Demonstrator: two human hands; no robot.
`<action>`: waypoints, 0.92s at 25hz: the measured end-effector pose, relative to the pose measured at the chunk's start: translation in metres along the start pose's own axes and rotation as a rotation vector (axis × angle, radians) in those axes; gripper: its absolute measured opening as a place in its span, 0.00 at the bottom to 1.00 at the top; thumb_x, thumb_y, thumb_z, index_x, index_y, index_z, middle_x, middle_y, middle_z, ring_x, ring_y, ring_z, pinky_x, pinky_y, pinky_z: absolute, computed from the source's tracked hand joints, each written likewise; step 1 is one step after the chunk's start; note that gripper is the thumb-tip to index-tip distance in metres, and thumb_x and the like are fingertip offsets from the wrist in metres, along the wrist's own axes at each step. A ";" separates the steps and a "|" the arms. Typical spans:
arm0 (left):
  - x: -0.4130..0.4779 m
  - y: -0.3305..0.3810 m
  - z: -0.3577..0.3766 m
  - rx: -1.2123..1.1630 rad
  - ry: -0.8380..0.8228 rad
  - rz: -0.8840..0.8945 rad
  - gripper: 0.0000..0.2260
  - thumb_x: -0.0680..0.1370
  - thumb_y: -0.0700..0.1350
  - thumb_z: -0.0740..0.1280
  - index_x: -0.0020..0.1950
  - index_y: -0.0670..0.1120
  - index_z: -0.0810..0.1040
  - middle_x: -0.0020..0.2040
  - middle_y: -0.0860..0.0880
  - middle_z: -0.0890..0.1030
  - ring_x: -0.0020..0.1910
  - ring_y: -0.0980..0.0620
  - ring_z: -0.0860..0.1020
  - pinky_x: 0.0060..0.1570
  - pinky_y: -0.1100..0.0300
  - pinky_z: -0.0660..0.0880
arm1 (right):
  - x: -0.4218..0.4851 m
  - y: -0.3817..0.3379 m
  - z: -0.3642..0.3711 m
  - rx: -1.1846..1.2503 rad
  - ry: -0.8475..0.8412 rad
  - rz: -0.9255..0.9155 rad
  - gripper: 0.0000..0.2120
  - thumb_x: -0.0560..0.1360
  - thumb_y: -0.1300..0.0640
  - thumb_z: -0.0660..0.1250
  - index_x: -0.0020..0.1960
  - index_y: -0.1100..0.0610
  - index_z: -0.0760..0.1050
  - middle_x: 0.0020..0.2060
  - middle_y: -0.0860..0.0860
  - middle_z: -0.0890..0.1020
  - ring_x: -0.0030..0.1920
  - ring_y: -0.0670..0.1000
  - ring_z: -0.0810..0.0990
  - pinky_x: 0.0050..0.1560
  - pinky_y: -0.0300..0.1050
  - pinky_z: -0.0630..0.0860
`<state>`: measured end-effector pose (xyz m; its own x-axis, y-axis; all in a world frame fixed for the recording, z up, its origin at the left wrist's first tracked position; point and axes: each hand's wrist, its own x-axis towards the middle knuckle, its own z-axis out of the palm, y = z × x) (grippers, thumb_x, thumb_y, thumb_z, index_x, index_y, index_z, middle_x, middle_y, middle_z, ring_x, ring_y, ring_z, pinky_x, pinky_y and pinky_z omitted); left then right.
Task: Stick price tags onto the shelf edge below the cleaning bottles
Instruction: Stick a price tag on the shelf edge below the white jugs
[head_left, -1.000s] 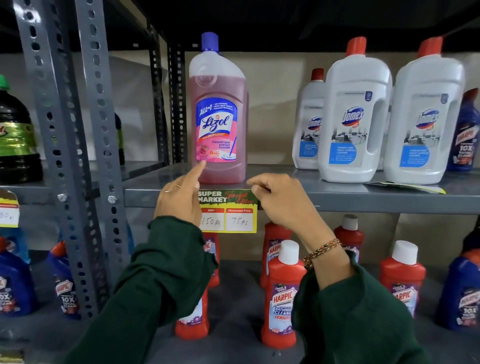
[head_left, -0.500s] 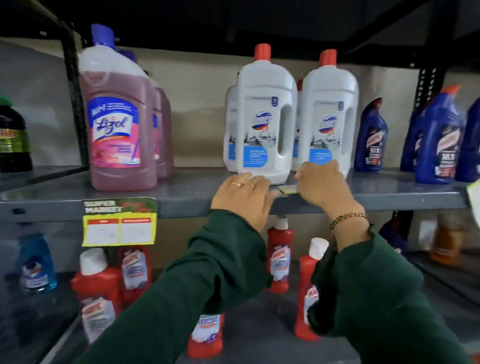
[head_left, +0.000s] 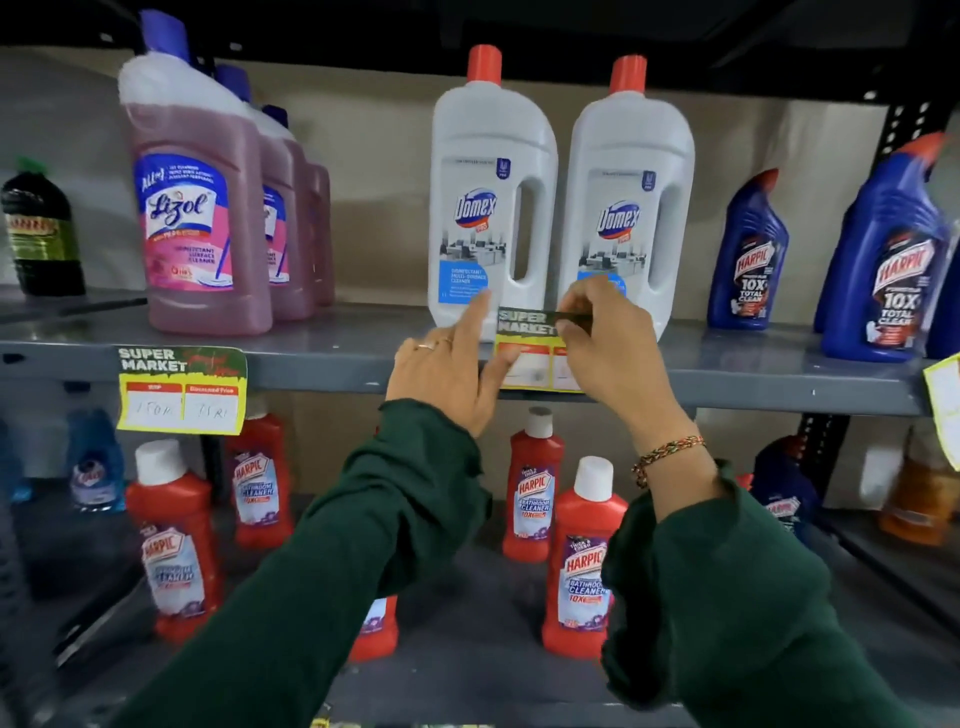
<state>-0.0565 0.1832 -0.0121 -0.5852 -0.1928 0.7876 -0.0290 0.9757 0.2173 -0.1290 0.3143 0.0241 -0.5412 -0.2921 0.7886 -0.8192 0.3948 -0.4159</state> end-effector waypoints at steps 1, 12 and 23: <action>0.002 0.002 -0.004 -0.108 0.026 -0.008 0.23 0.78 0.55 0.55 0.69 0.46 0.62 0.60 0.37 0.77 0.55 0.38 0.75 0.55 0.45 0.71 | -0.006 -0.003 -0.006 0.102 -0.020 0.002 0.06 0.72 0.67 0.64 0.46 0.58 0.72 0.42 0.52 0.78 0.43 0.50 0.75 0.44 0.32 0.70; -0.015 0.032 0.001 0.008 0.071 0.118 0.19 0.70 0.54 0.60 0.35 0.41 0.81 0.43 0.42 0.86 0.57 0.40 0.76 0.59 0.40 0.70 | -0.047 0.021 -0.026 -0.027 -0.096 -0.180 0.05 0.72 0.62 0.67 0.45 0.62 0.81 0.53 0.59 0.79 0.52 0.53 0.77 0.52 0.37 0.67; -0.020 0.035 0.011 -0.059 -0.025 0.028 0.04 0.70 0.39 0.72 0.37 0.39 0.82 0.57 0.43 0.81 0.61 0.43 0.74 0.58 0.46 0.73 | -0.059 0.032 -0.007 -0.055 0.074 -0.159 0.04 0.69 0.64 0.69 0.38 0.65 0.79 0.46 0.58 0.79 0.38 0.55 0.79 0.40 0.45 0.75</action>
<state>-0.0545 0.2221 -0.0265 -0.6054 -0.1619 0.7793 0.0351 0.9727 0.2293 -0.1222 0.3502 -0.0323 -0.3887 -0.2905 0.8744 -0.8806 0.3962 -0.2598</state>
